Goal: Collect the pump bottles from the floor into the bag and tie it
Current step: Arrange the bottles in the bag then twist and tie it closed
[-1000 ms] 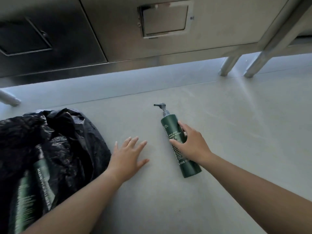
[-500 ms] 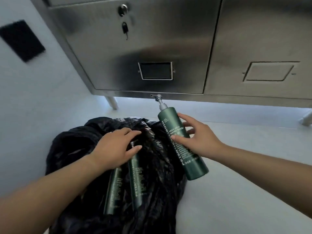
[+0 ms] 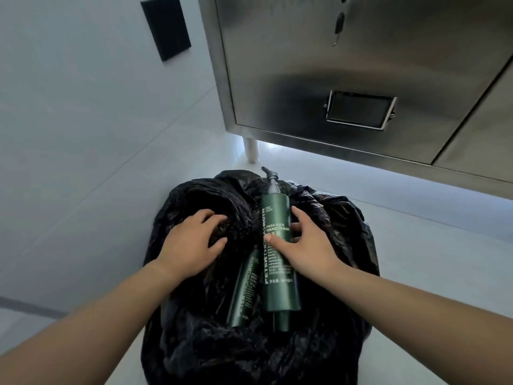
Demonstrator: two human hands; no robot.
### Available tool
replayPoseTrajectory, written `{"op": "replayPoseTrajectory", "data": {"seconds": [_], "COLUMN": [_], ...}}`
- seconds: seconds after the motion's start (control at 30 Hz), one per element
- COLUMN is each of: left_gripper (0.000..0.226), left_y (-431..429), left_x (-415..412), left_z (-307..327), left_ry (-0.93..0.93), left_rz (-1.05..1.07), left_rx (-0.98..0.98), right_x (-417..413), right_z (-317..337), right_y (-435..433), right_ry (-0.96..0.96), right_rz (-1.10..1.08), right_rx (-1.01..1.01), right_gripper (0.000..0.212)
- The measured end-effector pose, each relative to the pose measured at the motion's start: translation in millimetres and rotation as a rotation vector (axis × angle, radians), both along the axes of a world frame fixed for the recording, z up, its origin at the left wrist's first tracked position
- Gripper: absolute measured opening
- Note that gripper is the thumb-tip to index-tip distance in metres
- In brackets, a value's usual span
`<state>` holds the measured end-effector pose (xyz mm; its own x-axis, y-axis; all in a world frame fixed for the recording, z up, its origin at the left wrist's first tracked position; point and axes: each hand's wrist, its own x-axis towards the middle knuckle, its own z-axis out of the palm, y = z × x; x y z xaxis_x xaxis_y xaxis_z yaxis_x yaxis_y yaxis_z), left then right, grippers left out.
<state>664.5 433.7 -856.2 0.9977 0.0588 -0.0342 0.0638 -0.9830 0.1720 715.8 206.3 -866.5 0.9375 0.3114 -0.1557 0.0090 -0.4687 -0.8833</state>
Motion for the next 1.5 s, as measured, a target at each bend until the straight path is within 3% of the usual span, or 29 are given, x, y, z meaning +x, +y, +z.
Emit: {"op": "replayPoseTrajectory", "data": {"seconds": [0.1,0.3,0.43,0.53,0.7,0.8,0.97,1.13,1.23,1.37,1.5], "left_gripper": [0.049,0.048,0.048,0.048,0.051,0.051,0.052,0.064,0.066,0.055,0.034], "left_y": [4.6,2.6,-8.4,-16.6,-26.4,-30.2,-39.4,-47.4,-45.1,-40.8,-33.0], "left_x": [-2.1,1.6,5.5,8.0,15.5,27.8,55.0,68.2,70.5,71.3,70.3], "left_z": [-1.5,-5.1,-7.8,-12.1,-18.5,-19.3,-19.6,-45.4,-55.6,-62.5,-60.7], "left_ry": [-0.025,-0.076,-0.103,-0.106,-0.115,-0.165,-0.22,0.083,0.142,0.133,0.097], "left_rz": [0.025,0.032,0.006,0.008,-0.019,-0.025,-0.148,-0.163,-0.122,-0.086,-0.016], "left_rx": [-0.016,-0.099,-0.117,-0.153,-0.156,-0.149,-0.052,0.172,0.243,0.282,0.159], "right_x": [2.2,16.9,26.3,26.8,45.9,62.4,63.9,52.6,52.3,49.3,47.4], "right_z": [-0.4,-6.7,-26.3,-39.4,-32.6,-18.5,-17.9,-28.1,-30.6,-34.3,-36.6], "right_y": [2.9,-39.7,-72.4,-79.6,-85.6,-93.8,-109.8,-120.4,-123.8,-125.7,-127.6], "right_ry": [0.047,-0.245,-0.299,-0.166,-0.246,-0.312,-0.283,-0.234,-0.217,-0.184,-0.174], "right_rz": [0.053,0.12,0.117,0.148,0.038,-0.127,-0.195,-0.144,-0.163,-0.177,-0.159], "right_rx": [-0.077,-0.3,-0.557,-0.549,-0.394,-0.288,-0.287,-0.351,-0.359,-0.352,-0.374], "right_gripper": [0.091,0.06,0.072,0.076,0.028,0.016,0.017,0.027,0.025,0.02,0.019]}}
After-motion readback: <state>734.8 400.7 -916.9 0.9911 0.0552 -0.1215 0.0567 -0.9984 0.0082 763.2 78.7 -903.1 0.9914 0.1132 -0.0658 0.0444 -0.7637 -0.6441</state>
